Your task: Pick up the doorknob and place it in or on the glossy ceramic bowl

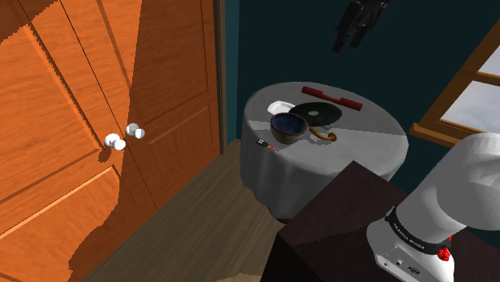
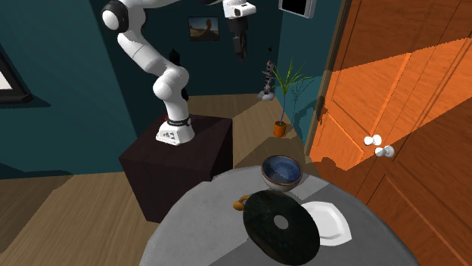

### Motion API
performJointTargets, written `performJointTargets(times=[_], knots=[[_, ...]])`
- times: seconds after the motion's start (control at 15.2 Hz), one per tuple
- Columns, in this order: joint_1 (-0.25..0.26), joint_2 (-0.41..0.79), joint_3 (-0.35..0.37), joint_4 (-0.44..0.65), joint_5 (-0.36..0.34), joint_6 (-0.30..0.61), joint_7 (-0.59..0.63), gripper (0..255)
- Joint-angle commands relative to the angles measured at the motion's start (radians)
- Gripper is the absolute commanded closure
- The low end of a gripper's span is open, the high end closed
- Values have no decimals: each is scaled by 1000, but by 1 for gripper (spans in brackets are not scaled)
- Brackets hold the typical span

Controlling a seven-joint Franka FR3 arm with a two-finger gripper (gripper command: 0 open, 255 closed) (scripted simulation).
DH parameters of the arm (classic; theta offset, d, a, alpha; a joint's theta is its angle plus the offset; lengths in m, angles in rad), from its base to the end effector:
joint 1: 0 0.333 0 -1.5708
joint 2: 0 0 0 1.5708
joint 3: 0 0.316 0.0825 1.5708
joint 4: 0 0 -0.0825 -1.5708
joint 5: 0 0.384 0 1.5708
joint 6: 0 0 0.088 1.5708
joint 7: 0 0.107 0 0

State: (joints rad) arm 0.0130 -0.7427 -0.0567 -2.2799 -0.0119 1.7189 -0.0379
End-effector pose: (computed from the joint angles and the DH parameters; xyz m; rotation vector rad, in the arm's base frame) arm 0.3337 -0.0220 0.6271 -3.1084 -0.0098 -0.2831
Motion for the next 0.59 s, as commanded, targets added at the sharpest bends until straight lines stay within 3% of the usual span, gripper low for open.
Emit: performJointTargets(times=[0.0,0.53], knots=[[0,0,0,0,0,0,0,0],[-36,55,-100,-180,-52,225,-101,0]])
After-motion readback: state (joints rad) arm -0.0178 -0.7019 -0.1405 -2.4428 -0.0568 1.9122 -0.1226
